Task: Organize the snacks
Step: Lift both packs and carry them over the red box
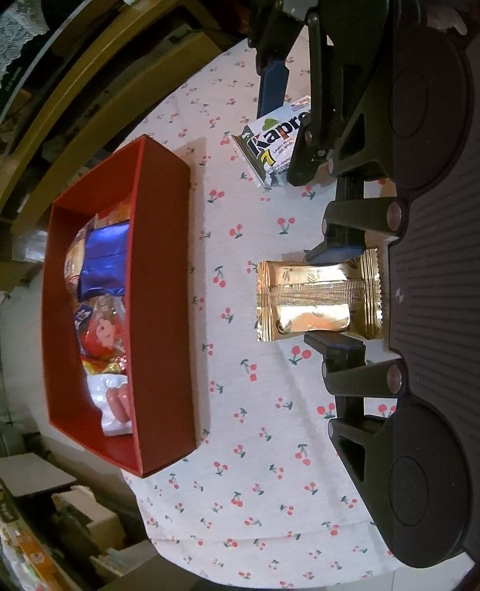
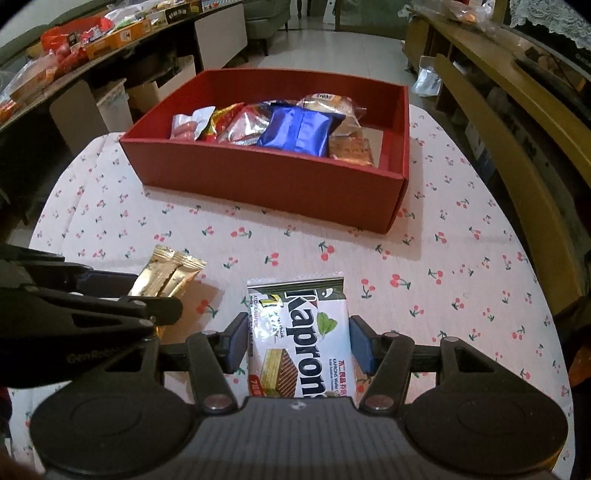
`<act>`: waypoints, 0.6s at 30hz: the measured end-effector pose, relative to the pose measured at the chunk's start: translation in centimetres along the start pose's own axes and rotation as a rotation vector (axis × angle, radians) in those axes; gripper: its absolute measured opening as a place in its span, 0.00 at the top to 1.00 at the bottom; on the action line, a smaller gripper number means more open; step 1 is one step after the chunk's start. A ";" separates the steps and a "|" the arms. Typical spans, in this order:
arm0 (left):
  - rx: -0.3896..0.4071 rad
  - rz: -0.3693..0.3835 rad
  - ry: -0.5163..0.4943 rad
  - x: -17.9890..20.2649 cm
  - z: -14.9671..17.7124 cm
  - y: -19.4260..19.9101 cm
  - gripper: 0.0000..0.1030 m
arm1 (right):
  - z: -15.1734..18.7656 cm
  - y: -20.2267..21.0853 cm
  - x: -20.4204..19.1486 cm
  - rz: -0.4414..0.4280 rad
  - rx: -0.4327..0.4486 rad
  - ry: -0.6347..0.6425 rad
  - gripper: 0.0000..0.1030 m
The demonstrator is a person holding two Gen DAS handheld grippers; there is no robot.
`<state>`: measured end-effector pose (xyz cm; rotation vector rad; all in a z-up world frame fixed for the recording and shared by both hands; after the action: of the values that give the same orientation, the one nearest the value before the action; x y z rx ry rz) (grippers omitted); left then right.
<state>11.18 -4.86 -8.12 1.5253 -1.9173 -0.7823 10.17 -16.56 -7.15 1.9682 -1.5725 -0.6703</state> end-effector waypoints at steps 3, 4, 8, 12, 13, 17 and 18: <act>0.011 -0.001 0.009 -0.2 -0.7 0.1 0.55 | -0.6 0.0 0.0 -0.002 0.012 -0.010 0.31; 0.015 -0.002 0.009 -0.3 -0.9 0.0 0.55 | -0.7 0.0 0.0 -0.001 0.015 -0.013 0.31; 0.028 -0.001 0.012 -0.4 -1.9 0.0 0.55 | -1.5 -0.2 0.2 0.001 0.028 -0.034 0.31; 0.047 0.001 0.009 -0.3 -2.8 0.1 0.54 | -2.2 -0.3 0.7 0.012 0.041 -0.053 0.31; 0.052 0.002 0.009 -0.3 -3.0 0.1 0.54 | -2.4 -0.4 0.8 0.018 0.043 -0.056 0.31; 0.067 0.000 0.006 -0.3 -3.9 0.0 0.54 | -3.5 -0.4 1.2 0.024 0.068 -0.084 0.31; 0.070 -0.001 0.005 -0.3 -4.2 0.0 0.54 | -3.8 -0.4 1.4 0.024 0.076 -0.090 0.31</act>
<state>14.32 -5.02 -5.38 1.5683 -1.9591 -0.7172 13.24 -17.47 -4.69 1.9959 -1.6951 -0.7081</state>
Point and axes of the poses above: each gripper's, at about its wrist camera, not at the fingertips, and y roughly against the way its jaws point, x to its right, z to its underside, the point moved 8 cm from there along -y, roughly the way its jaws point, and after that the axes turned 15 degrees about x, right-handed, at the moved point
